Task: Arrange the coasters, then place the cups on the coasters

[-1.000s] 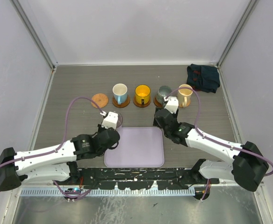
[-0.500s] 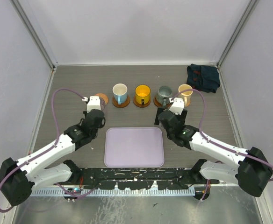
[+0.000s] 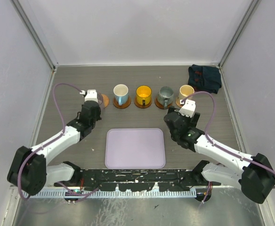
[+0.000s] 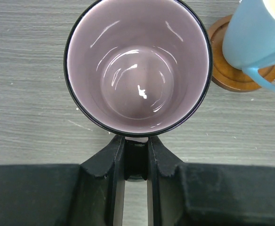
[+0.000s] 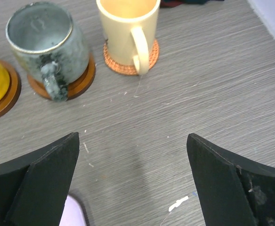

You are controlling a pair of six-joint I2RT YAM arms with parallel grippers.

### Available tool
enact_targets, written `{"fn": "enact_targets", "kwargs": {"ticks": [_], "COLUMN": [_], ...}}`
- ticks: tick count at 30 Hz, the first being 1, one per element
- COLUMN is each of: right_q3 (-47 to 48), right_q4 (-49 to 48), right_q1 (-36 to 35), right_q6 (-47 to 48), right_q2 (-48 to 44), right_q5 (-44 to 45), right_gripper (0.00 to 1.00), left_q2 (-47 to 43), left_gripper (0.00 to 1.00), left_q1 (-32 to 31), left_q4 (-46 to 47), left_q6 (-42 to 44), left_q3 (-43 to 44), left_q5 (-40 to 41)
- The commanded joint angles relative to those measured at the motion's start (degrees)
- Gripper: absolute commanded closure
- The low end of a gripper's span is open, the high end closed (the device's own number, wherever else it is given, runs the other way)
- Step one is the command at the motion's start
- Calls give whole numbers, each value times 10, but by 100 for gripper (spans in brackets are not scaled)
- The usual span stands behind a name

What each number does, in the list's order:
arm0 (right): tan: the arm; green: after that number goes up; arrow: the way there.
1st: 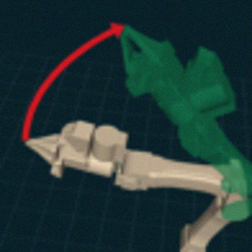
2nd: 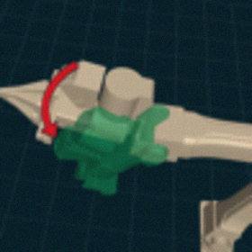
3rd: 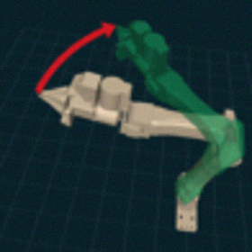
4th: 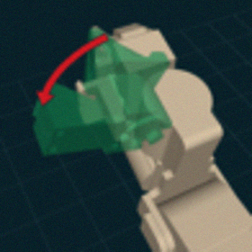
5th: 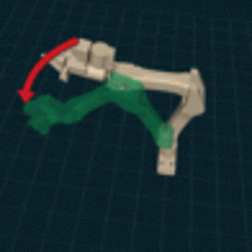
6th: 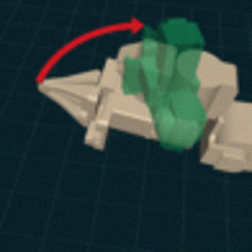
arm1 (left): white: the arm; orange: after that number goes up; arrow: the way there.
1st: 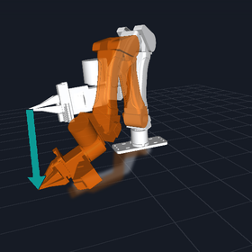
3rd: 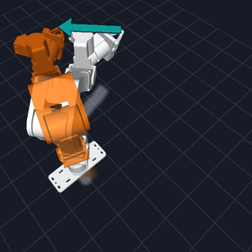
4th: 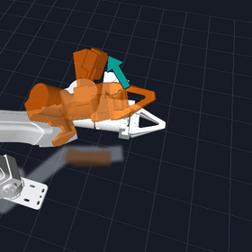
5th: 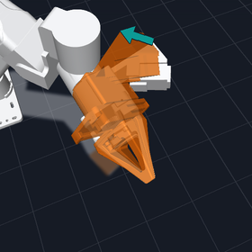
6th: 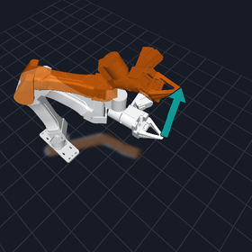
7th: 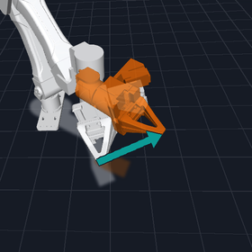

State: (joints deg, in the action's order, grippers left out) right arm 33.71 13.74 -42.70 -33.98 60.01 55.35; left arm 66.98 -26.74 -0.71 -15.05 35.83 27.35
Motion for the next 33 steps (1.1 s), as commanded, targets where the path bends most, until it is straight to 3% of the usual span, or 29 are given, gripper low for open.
{"fn": "enact_targets", "kwargs": {"ticks": [1, 11, 33], "right_q3": [-11, -34, -31], "right_q4": [-41, -73, -72], "right_q1": [6, 14, 17], "right_q6": [24, 29, 23], "right_q2": [-30, -50, -39], "right_q5": [63, 73, 60], "right_gripper": [0, 0, 0], "left_q2": [34, 139, 197], "left_gripper": [100, 100, 100], "left_q1": [28, 52, 78], "left_q4": [159, 218, 232], "left_q6": [29, 54, 65], "left_q3": [27, 75, 101], "left_q5": [-36, -74, -81]}}
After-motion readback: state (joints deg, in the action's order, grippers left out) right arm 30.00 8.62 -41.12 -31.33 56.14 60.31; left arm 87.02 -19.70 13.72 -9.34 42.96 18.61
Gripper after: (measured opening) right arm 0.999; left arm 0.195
